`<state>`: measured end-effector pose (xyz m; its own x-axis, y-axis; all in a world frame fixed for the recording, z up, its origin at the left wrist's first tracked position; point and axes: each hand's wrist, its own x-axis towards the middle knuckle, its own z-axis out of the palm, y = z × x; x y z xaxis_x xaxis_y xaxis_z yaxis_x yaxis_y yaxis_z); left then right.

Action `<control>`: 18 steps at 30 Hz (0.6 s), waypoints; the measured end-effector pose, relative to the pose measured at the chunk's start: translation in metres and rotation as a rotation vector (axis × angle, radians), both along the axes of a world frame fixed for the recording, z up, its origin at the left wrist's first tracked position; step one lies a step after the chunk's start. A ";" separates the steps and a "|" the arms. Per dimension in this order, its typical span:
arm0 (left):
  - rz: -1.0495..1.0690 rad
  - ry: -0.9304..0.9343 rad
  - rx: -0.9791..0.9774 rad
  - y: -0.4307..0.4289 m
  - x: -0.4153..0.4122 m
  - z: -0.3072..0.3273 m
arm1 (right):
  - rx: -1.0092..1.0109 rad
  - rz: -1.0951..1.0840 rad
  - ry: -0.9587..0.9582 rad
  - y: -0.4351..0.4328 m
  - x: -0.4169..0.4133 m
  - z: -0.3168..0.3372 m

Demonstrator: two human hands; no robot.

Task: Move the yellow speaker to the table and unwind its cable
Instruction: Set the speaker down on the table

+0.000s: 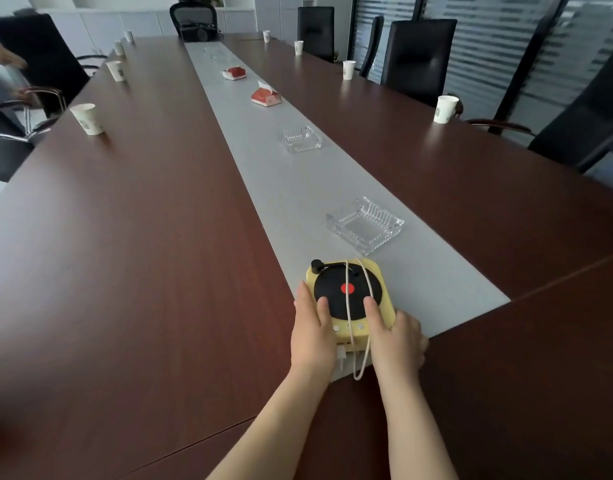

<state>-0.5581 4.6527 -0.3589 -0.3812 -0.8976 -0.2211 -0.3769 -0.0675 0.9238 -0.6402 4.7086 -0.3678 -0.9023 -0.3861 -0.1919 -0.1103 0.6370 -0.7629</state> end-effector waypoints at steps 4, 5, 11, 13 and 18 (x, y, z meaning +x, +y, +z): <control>-0.089 -0.008 -0.021 -0.002 0.004 0.004 | 0.000 0.012 -0.038 0.000 0.001 0.003; -0.107 -0.017 -0.010 -0.003 0.005 0.006 | 0.001 0.014 -0.043 0.000 0.002 0.005; -0.125 -0.035 0.058 -0.001 0.008 0.013 | -0.082 0.045 -0.109 0.005 0.014 0.010; -0.094 -0.019 0.057 0.002 0.008 0.014 | -0.166 0.060 -0.148 0.007 0.018 0.010; -0.119 -0.075 0.008 0.009 0.008 0.018 | -0.398 0.112 -0.178 0.016 0.025 0.016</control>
